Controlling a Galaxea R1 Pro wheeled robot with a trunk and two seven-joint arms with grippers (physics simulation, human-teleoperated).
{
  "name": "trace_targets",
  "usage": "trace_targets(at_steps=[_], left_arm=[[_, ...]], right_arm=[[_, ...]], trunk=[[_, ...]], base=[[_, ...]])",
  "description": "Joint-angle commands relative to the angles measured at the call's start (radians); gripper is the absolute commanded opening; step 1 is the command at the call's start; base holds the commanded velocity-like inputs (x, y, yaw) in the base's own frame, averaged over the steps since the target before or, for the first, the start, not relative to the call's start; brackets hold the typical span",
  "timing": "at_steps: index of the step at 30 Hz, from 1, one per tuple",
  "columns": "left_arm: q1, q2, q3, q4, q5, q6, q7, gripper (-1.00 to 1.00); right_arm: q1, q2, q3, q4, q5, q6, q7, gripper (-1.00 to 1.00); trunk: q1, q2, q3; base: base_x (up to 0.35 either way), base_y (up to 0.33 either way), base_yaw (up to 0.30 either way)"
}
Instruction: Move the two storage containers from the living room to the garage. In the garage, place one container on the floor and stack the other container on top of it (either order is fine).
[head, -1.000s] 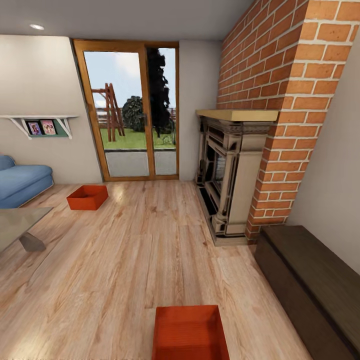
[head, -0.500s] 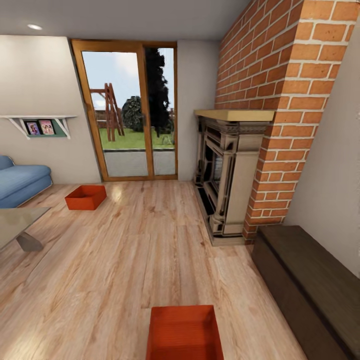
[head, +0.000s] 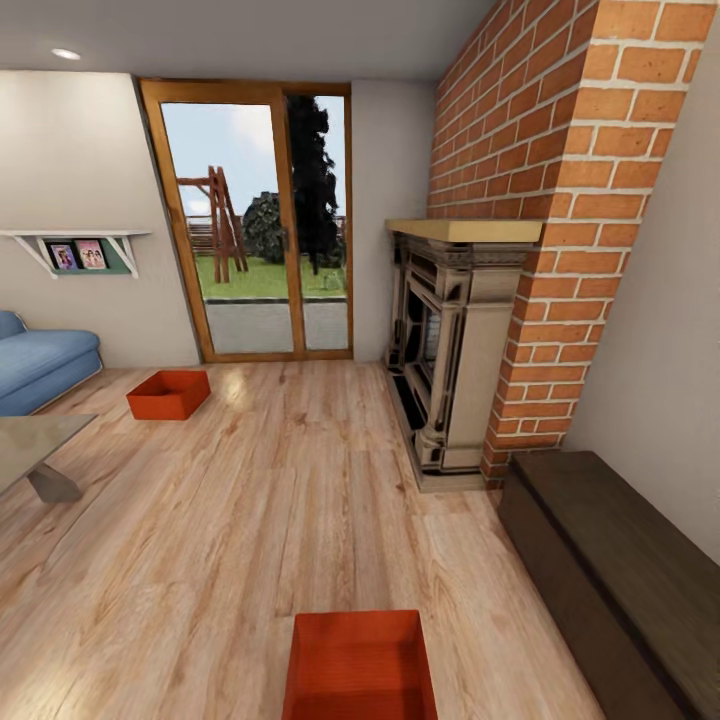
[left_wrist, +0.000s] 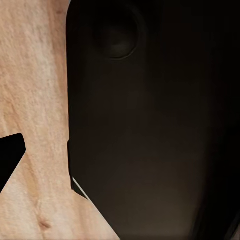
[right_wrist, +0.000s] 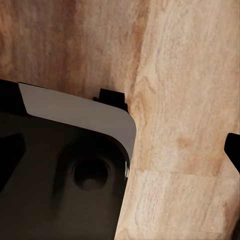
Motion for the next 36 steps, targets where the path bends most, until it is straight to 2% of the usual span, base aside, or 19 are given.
trace_targets(at_steps=[1, 24, 36], left_arm=[[0.0, 0.0, 0.001, 0.0, 0.005, -0.001, -0.002, 1.0], [0.0, -0.001, 0.0, 0.0, 0.005, 0.0, -0.002, 1.0], [0.0, -0.015, -0.006, -0.011, 0.002, 0.001, 0.008, 1.0]], right_arm=[[-0.001, 0.001, 0.008, 0.003, -0.009, -0.006, 0.0, 1.0], [-0.001, 0.004, 0.01, 0.002, 0.001, -0.016, 0.0, 1.0], [-0.001, 0.009, 0.016, -0.014, -0.001, -0.017, -0.003, 1.0]], trunk=[[0.0, 0.0, -0.001], [0.0, 0.0, -0.001], [0.0, 0.0, -0.001]], base=[[0.0, -0.001, 0.0], [0.0, 0.0, 0.0], [0.0, 0.0, 0.0]])
